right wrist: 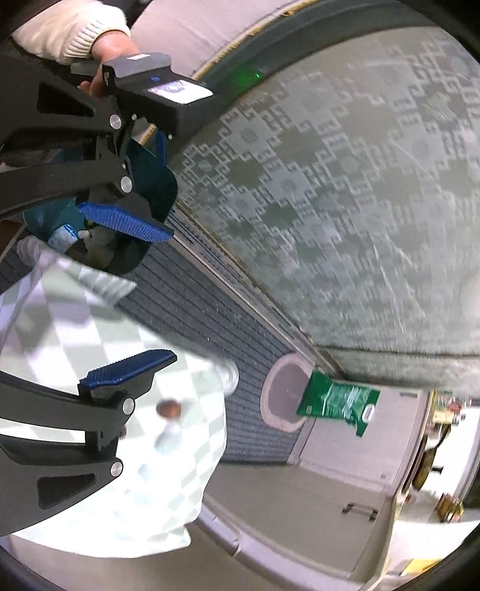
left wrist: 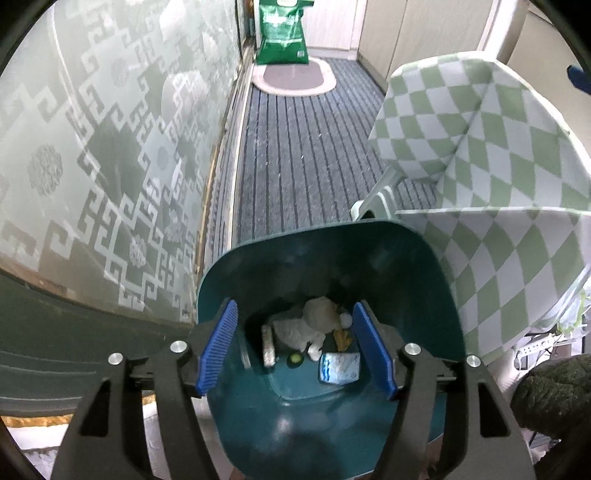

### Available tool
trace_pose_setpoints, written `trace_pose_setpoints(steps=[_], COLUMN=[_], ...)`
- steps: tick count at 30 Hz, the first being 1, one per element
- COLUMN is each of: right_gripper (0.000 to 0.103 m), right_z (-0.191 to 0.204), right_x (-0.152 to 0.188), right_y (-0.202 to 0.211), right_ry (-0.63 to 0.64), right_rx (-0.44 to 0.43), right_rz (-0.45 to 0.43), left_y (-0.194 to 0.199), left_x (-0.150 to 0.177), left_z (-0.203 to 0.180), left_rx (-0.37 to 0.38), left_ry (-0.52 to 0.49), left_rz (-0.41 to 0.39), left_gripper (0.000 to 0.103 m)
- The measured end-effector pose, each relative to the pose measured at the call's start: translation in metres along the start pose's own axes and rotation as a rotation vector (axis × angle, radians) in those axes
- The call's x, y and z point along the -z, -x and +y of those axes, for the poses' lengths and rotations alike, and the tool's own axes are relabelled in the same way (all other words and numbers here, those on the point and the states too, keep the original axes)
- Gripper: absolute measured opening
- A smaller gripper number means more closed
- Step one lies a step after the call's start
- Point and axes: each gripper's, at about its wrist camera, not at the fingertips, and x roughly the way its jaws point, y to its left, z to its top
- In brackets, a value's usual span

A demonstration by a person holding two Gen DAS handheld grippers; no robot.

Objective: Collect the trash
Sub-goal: 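Move the left tool to one brown nut while the right tool approaches the other nut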

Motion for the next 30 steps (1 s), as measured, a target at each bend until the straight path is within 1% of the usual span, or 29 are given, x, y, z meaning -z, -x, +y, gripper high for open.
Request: trace_pose_setpoints(steps=[8,12,14,20,22,23,25,27,29,30], right_gripper=[0.062,0.062,0.062,0.062,0.062,0.062,0.062,0.062,0.062,0.062], right_z=[-0.041,-0.060,-0.066,-0.078,-0.079,-0.078,-0.075,-0.074,-0.075,-0.075], right_x=[0.010,0.016,0.019,0.030,0.033,0.035,0.037,0.040,0.041,0.042], right_y=[0.013,0.021,0.023,0.025,0.022,0.020,0.016,0.014,0.012,0.009], right_ry=[-0.081,-0.111,-0.120,-0.115,-0.108,-0.100,-0.071,-0.061,-0.062,-0.061], right_rx=[0.048,0.068,0.077,0.097,0.088,0.084,0.077,0.061,0.052,0.045], right_rz=[-0.016,-0.024,-0.025,-0.005,0.002,0.007,0.022,0.024,0.025,0.027], left_y=[0.032,0.046,0.053,0.066,0.071,0.073,0.080,0.085,0.089,0.091], left_x=[-0.017,-0.024,-0.028,-0.037,-0.042,-0.043,-0.049,-0.056,-0.062,-0.066], left_z=[-0.018,-0.032,-0.037,-0.054,-0.060,-0.061,-0.067,-0.071,-0.073,-0.075], left_rx=[0.036,0.069,0.094,0.136,0.184,0.195,0.192,0.187,0.194,0.193], left_ry=[-0.024,-0.032,-0.043,-0.045,-0.037,-0.035,-0.039,-0.048,-0.043,-0.040], left_rz=[-0.160,-0.238,-0.271,-0.341,-0.351,-0.361,-0.394,-0.407,-0.416,-0.422], left_gripper=[0.071,0.071,0.071,0.071,0.070,0.069,0.066,0.061,0.060,0.056])
